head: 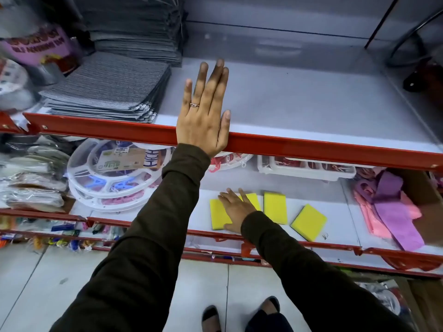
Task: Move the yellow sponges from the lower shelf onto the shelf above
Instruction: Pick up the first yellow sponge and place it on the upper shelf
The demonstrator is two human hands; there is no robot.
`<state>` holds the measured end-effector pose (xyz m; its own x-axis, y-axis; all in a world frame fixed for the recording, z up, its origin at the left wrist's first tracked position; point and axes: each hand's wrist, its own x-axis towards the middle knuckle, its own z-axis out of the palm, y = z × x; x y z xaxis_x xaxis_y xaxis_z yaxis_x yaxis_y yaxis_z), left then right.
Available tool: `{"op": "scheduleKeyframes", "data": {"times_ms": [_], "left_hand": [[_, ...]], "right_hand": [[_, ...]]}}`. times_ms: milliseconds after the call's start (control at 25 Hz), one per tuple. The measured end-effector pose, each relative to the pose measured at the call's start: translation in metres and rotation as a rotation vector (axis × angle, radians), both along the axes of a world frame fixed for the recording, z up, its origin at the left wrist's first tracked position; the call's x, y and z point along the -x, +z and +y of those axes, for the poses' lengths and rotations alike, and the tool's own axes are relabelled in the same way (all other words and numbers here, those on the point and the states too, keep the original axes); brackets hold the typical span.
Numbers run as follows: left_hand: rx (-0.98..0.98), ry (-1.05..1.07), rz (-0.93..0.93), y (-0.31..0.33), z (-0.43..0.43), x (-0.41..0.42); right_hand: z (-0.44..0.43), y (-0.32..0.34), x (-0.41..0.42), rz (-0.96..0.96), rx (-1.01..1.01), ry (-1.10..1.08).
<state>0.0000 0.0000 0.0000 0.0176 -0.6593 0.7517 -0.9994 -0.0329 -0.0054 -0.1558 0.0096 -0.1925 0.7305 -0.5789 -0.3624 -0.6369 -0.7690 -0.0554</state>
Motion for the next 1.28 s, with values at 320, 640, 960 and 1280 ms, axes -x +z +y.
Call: {"op": "scheduleKeyframes", "data": {"times_ms": [320,640,960,1280], "left_hand": [[-0.012,0.010,0.011,0.000,-0.004,-0.001],[-0.017,0.013,0.035,0.000,-0.001,0.002],[-0.002,0.015,0.057,0.000,0.001,0.002],[-0.019,-0.003,0.079,0.000,0.001,0.001]], "right_hand": [[0.003,0.003,-0.009,0.019,-0.077,-0.079],[0.017,0.107,0.012,-0.167,0.002,-0.182],[0.038,0.242,0.040,-0.244,0.090,-0.182],[-0.016,0.320,0.043,-0.400,0.179,-0.260]]}}
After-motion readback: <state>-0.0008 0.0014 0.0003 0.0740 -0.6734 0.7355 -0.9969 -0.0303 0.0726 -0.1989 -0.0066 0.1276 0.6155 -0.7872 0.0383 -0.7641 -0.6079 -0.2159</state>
